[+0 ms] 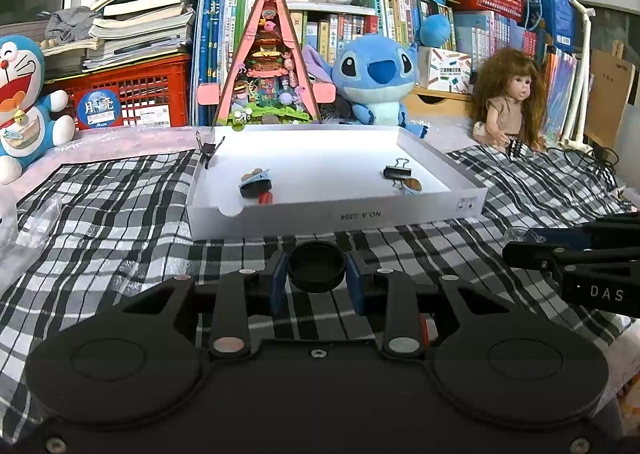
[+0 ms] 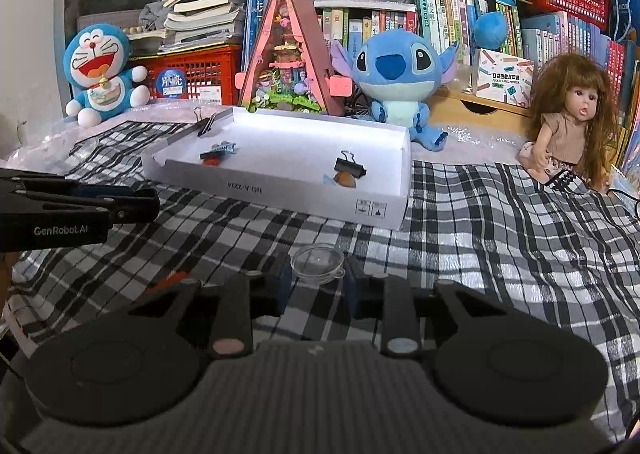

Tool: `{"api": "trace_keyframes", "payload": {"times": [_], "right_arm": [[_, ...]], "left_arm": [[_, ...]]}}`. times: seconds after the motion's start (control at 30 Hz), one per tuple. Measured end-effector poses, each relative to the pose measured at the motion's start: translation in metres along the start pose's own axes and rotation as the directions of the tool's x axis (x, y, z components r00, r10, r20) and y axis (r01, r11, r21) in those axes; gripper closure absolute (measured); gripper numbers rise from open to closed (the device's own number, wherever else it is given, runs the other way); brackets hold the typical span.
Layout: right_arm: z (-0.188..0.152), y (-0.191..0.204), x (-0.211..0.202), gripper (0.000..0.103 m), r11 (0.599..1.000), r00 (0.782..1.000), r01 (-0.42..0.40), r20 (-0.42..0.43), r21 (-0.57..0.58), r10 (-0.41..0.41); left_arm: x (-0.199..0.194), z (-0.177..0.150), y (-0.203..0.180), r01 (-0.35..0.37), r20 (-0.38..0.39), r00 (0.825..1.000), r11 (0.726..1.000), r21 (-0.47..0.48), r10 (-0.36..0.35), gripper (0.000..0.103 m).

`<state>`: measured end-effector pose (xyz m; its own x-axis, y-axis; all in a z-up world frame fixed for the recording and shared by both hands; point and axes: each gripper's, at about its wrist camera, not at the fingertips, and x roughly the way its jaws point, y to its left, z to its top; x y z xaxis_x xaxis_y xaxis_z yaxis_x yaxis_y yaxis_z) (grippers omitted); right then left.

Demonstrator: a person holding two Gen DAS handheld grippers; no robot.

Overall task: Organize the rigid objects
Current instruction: 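Carry the black ring lid and clear lid with both tools into the box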

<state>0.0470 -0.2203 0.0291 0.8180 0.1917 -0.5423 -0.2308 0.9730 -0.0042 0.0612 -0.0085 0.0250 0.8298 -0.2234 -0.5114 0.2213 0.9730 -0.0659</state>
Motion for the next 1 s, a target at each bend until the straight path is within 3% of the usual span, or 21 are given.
{"api": "trace_keyframes", "payload": {"times": [1.0], "right_arm": [[0.057,-0.018,0.043,0.070,0.997,1.000,-0.004,-0.020,0.083,0.005]], "left_arm": [[0.051,0.063,0.031,-0.026,-0.011,1.000,0.996,-0.084,0.025,0.073]]}}
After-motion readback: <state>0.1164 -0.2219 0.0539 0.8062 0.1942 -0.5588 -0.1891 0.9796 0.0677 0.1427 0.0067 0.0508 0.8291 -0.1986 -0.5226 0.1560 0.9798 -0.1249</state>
